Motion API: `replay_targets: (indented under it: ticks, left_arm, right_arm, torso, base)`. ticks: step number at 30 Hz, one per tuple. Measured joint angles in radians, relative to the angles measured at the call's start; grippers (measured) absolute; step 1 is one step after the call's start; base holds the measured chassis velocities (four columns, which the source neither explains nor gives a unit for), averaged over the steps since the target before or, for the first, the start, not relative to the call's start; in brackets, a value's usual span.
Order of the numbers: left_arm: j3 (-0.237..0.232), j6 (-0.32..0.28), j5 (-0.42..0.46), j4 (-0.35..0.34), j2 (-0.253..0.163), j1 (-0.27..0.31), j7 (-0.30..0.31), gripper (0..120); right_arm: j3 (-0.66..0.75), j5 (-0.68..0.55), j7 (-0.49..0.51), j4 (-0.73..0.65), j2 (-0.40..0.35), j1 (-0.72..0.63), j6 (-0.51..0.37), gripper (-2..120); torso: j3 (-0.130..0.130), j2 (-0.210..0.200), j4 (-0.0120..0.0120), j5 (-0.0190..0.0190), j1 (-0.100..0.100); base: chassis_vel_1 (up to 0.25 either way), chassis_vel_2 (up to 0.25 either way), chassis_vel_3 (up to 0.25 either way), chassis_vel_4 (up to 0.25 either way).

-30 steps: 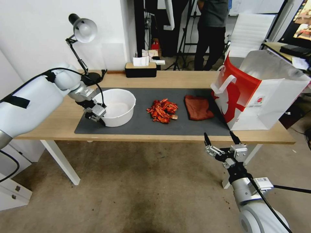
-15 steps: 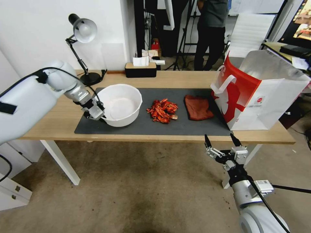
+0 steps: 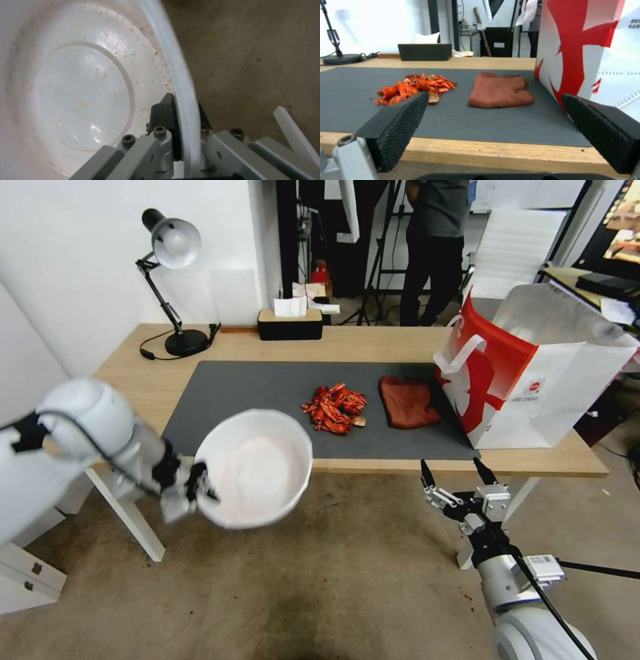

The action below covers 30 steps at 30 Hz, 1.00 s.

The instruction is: Sweep shrimp from table into container with towel, then put container into takeout bag.

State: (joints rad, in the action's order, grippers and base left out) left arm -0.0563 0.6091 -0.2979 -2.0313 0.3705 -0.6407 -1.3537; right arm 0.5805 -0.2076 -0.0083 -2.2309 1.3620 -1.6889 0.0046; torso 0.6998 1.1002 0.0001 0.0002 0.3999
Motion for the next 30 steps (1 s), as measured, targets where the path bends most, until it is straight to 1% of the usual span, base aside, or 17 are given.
replay_targets:
  ticks: [1,2,3,5,6,8,9,10,11,13,15,17,18,21,25,28,30]
  left_arm:
    - [0.020,0.021,-0.035,-0.012,0.006,-0.044,0.003,0]
    - [0.020,0.021,-0.035,-0.012,0.006,-0.044,0.003,0]
    - [0.039,0.042,-0.077,-0.022,0.021,-0.085,0.005,0]
    - [0.049,0.061,-0.131,-0.025,0.053,-0.132,0.005,0]
    - [0.049,0.061,-0.131,-0.025,0.053,-0.132,0.005,0]
    - [0.031,0.064,-0.165,-0.004,0.091,-0.152,0.002,0]
    - [0.031,0.064,-0.165,-0.004,0.091,-0.152,0.002,0]
    - [0.013,0.069,-0.184,0.019,0.115,-0.152,-0.001,0]
    - [0.003,0.074,-0.194,0.034,0.127,-0.151,0.000,0]
    - [-0.025,0.130,-0.261,0.123,0.195,-0.138,0.002,0]
    - [-0.030,0.139,-0.268,0.148,0.210,-0.133,0.002,0]
    - [-0.055,0.157,-0.279,0.256,0.254,-0.106,0.003,0]
    - [-0.055,0.157,-0.279,0.256,0.254,-0.106,0.003,0]
    - [-0.070,0.176,-0.280,0.359,0.301,-0.074,0.006,0]
    - [-0.075,0.176,-0.279,0.382,0.316,-0.052,0.012,0]
    - [-0.079,0.171,-0.269,0.431,0.353,0.004,0.011,0]
    - [-0.084,0.170,-0.264,0.438,0.357,0.014,0.010,0]
  right_arm:
    - [-0.002,0.003,0.000,0.001,0.002,0.001,0.000,100]
    - [-0.002,0.003,0.000,0.001,0.002,0.001,0.000,100]
    - [-0.004,0.005,0.001,0.002,0.006,0.002,0.000,100]
    - [-0.007,0.008,0.001,0.004,0.014,0.003,0.000,100]
    - [-0.007,0.008,0.001,0.004,0.014,0.003,0.000,100]
    - [-0.010,0.012,0.002,0.004,0.020,0.003,0.000,100]
    - [-0.010,0.012,0.002,0.004,0.020,0.003,0.000,100]
    - [-0.011,0.013,0.002,0.004,0.022,0.003,0.000,100]
    - [-0.012,0.013,0.000,0.003,0.021,0.002,0.004,100]
    - [-0.030,0.012,-0.027,0.000,-0.002,-0.006,0.061,100]
    - [-0.035,0.011,-0.031,-0.003,-0.009,-0.006,0.071,100]
    - [-0.043,-0.009,-0.027,-0.016,-0.033,-0.002,0.084,100]
    - [-0.043,-0.009,-0.027,-0.016,-0.033,-0.002,0.084,100]
    - [-0.046,-0.026,-0.012,-0.022,-0.062,0.014,0.085,100]
    - [-0.050,-0.033,-0.009,-0.016,-0.075,0.020,0.085,100]
    - [-0.070,-0.046,-0.005,0.020,-0.092,0.047,0.081,100]
    - [-0.076,-0.048,-0.002,0.028,-0.093,0.055,0.080,100]
  torso:
    - [0.000,0.000,-0.0001,0.0000,0.000]
    - [0.000,0.000,-0.0001,0.0000,0.000]
    - [0.000,0.000,-0.0003,-0.0004,0.000]
    - [0.000,0.000,-0.0003,-0.0002,0.000]
    - [0.000,0.000,-0.0003,-0.0002,0.000]
    - [0.000,0.000,-0.0002,0.0000,0.000]
    - [0.000,0.000,-0.0002,0.0000,0.000]
    - [0.000,0.000,-0.0002,-0.0001,0.000]
    - [0.000,0.000,-0.0002,-0.0002,0.000]
    - [0.000,0.000,-0.0003,-0.0001,0.000]
    - [0.000,0.000,-0.0002,-0.0003,0.000]
    - [0.000,0.000,-0.0004,-0.0002,0.000]
    - [0.000,0.000,-0.0004,-0.0002,0.000]
    - [0.000,0.000,0.0000,-0.0003,0.000]
    - [0.000,0.000,0.0000,-0.0002,0.000]
    - [0.000,0.000,-0.0004,0.0000,0.000]
    - [0.000,0.000,-0.0004,-0.0001,0.000]
  base:
    - [0.000,0.000,0.000,0.000]
    - [0.000,0.000,0.000,0.000]
    - [0.000,0.000,0.000,0.000]
    - [0.000,0.000,0.000,0.000]
    - [0.000,0.000,0.000,0.000]
    - [0.000,0.000,0.000,0.000]
    - [0.000,0.000,0.000,0.000]
    - [0.000,0.000,0.000,0.000]
    - [0.000,0.000,0.000,0.000]
    - [0.000,0.000,0.000,0.000]
    - [0.000,0.000,0.000,0.000]
    - [0.000,0.000,0.000,0.000]
    - [0.000,0.000,0.000,0.000]
    - [0.000,0.000,0.000,0.000]
    - [0.000,0.000,0.000,0.000]
    - [0.000,0.000,0.000,0.000]
    - [0.000,0.000,0.000,0.000]
